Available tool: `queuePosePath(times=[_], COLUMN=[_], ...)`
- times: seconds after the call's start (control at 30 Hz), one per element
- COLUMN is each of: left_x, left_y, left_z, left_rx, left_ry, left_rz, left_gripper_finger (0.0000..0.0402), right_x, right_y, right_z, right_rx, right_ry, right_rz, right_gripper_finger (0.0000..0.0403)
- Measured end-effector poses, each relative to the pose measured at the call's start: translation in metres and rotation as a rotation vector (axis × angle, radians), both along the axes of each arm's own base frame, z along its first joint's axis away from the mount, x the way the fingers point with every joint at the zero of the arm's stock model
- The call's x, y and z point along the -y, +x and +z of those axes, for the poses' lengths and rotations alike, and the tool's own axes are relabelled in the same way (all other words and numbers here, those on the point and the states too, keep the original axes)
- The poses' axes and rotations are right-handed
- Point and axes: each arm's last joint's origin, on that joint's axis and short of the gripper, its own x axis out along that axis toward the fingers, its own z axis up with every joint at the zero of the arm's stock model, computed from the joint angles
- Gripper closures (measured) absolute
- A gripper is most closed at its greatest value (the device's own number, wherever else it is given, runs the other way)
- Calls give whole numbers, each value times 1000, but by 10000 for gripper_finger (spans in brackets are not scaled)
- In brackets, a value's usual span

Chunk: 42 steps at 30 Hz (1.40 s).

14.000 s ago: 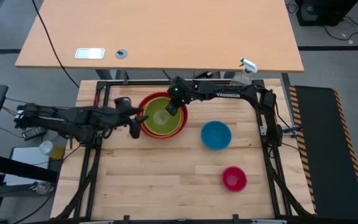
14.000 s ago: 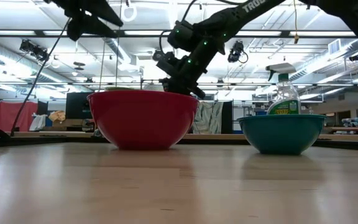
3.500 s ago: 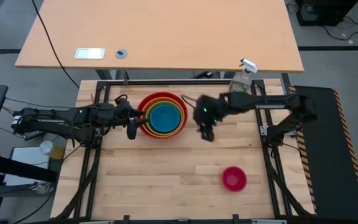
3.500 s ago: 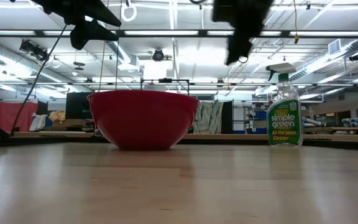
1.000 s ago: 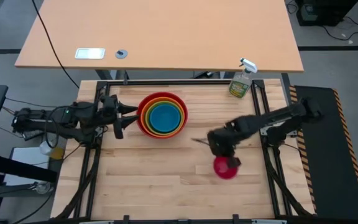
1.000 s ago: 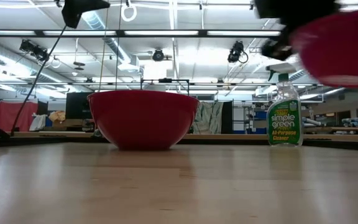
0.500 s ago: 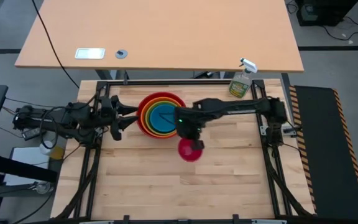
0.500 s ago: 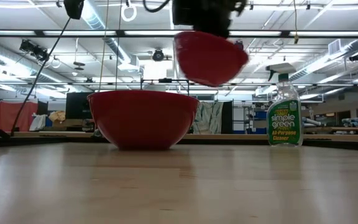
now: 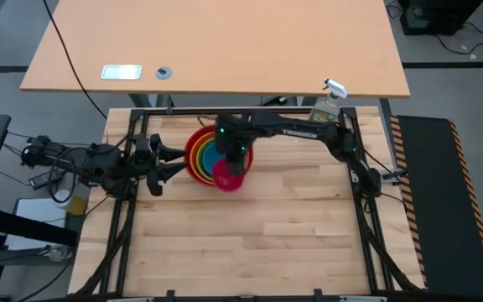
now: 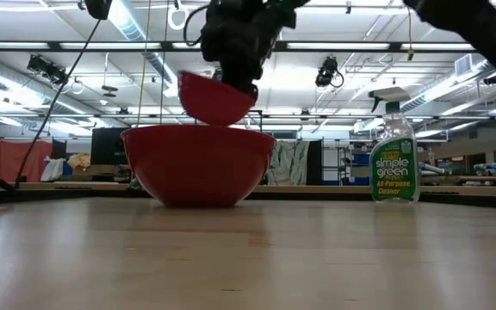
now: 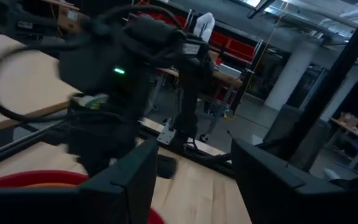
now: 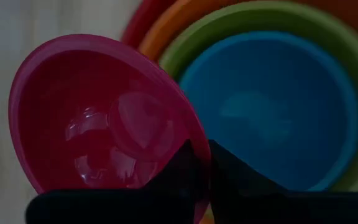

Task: Nest bowls inside each other
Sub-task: Stack the pink bowl on top of the blue bowl

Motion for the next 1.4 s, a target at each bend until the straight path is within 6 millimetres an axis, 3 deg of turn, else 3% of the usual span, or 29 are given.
queuePosePath(times=[0.3,0.5,0.67,1.07,1.2,1.4], left_x=[0,0,0,0,0,0], left_y=[-1,-1,-1,-1,-1,-1], left_z=[0,0,0,-1,-1,-1], left_rx=[1,3,2,-7,-7,-9], left_ry=[-8,-17,-16,-8,-8,-14], left_rz=[28,28,28,38,38,38], left_gripper_finger=[194,194,194,194,194,194], right_x=[54,72,75,58,56,57], right_y=[15,17,18,22,23,24], right_z=[-27,-48,-49,-54,-66,-66], right_rx=[-4,-49,-47,-75,-113,-101], right_ry=[0,-10,-108,-111,-126,-149], right_rz=[-178,-258,-305,-247,-256,-270], right_gripper_finger=[370,370,370,368,368,368])
